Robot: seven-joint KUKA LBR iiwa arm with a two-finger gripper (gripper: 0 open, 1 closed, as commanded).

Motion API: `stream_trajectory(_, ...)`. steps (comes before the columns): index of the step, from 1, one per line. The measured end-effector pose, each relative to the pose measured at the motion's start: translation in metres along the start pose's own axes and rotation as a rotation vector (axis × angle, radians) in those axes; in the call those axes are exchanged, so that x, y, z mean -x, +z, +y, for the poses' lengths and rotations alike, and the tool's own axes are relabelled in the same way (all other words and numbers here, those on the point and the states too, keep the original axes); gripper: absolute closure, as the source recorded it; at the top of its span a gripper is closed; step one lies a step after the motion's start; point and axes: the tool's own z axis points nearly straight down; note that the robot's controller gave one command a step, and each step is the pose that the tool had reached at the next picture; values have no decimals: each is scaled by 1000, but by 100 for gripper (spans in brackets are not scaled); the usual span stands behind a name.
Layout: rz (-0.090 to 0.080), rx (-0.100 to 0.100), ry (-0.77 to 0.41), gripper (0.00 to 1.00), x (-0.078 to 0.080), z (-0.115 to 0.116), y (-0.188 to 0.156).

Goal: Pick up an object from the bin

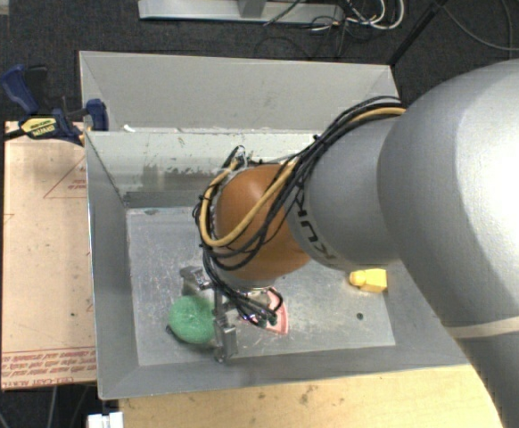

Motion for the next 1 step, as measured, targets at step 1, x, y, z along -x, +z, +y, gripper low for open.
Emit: stream_trajectory(1, -2, 0, -154, 100, 16, 4, 0)
